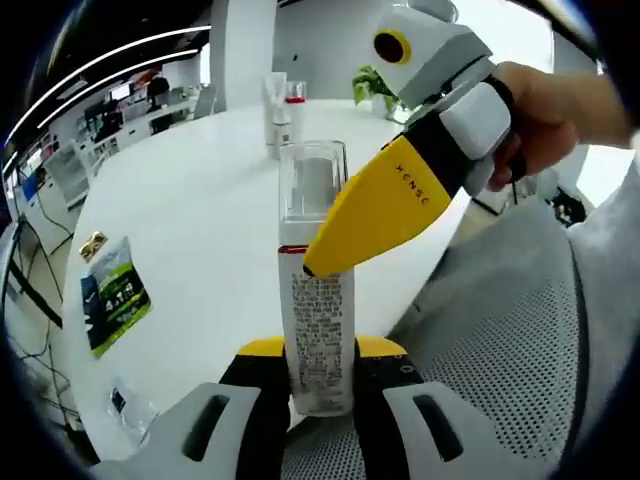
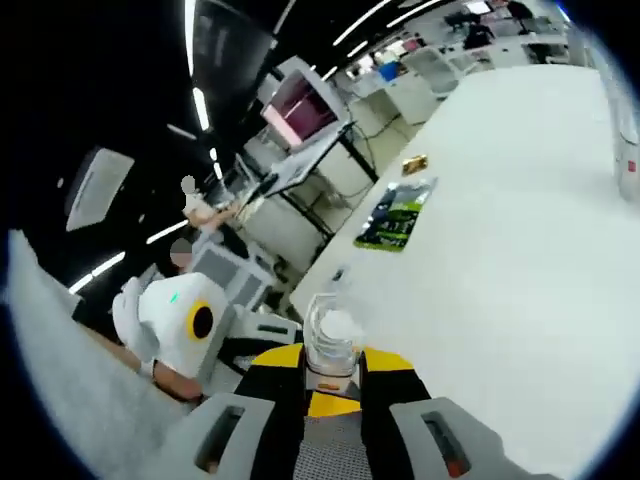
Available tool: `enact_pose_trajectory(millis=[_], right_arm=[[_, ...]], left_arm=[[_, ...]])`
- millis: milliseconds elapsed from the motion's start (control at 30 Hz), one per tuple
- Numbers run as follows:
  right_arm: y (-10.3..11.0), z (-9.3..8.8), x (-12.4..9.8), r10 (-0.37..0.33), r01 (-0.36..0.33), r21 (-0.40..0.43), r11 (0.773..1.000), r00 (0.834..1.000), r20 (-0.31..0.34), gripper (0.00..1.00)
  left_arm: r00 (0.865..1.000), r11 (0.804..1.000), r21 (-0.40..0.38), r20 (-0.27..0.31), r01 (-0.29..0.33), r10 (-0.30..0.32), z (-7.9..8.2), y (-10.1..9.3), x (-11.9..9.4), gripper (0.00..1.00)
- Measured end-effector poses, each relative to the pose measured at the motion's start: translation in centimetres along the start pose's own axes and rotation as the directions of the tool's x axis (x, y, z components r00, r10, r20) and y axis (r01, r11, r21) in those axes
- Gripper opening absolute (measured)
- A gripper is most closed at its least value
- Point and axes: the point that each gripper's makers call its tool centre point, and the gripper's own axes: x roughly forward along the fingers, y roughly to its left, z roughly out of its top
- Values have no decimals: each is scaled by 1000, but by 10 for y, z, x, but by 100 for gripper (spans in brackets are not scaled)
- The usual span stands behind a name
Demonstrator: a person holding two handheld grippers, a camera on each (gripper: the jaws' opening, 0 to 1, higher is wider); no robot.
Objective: Arrange the skincare products in the storage area until every visible bottle or jar stands upright without overlapping.
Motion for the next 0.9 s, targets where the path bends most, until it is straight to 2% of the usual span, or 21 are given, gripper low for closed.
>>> enact_pose_trajectory(millis=[133, 233, 300, 367, 400, 433, 467, 500, 567, 600, 633, 667, 767, 800, 900], right_arm=[[-4, 1, 3, -69, 67, 39, 997, 996, 61, 15], [-7, 1, 6, -100, 96, 54, 994, 992, 80, 16], [-6, 1, 7, -89, 84, 58, 995, 993, 83, 15], [-4, 5, 5, -79, 76, 31, 997, 992, 98, 14], [-4, 7, 3, -80, 79, 21, 997, 992, 97, 14], [-4, 8, 2, -77, 76, 16, 997, 993, 90, 14], [-4, 11, -1, -66, 65, 13, 998, 993, 101, 14], [-4, 15, -3, -62, 61, 11, 998, 992, 110, 14], [-6, 22, -9, -68, 70, -15, 997, 990, 124, 14], [-11, 28, -14, -84, 89, -33, 995, 987, 137, 14], [-15, 32, -17, -91, 98, -47, 994, 986, 141, 14], [-19, 35, -20, -102, 110, -53, 992, 984, 145, 14], [-40, 48, -33, -156, 170, -72, 983, 974, 167, 14], [-52, 53, -41, -191, 208, -80, 975, 965, 181, 14], [-74, 63, -55, -245, 266, -78, 961, 947, 206, 14]], left_arm=[[1000, 1000, 2, -12, -17, 17, -2, 2, 1, 19], [1000, 1000, -5, -14, -26, 26, -2, 3, 1, 19], [999, 1000, -8, -15, -28, 28, -2, 3, 1, 19], [1000, 1000, -8, 9, -27, 27, 2, 3, 1, 20], [1000, 1000, -19, 27, -5, 5, 5, 0, 3, 20], [1000, 1000, -11, 24, -8, 8, 5, 1, 2, 20], [997, 997, 70, 70, -21, 16, 14, 3, 1, 21], [995, 995, 93, 101, -29, 20, 19, 3, 0, 21], [996, 997, 71, 89, -25, 18, 16, 3, 0, 21], [998, 997, 73, 67, -26, 21, 12, 4, 1, 21], [999, 994, 95, 15, -48, 46, 3, 9, 2, 23], [998, 992, 112, 0, -56, 56, 1, 12, 3, 25], [998, 992, 110, 35, -62, 59, 6, 11, 3, 33], [997, 992, 113, 42, -63, 59, 8, 11, 3, 35], [998, 991, 124, 33, -60, 56, 6, 10, 3, 36]])
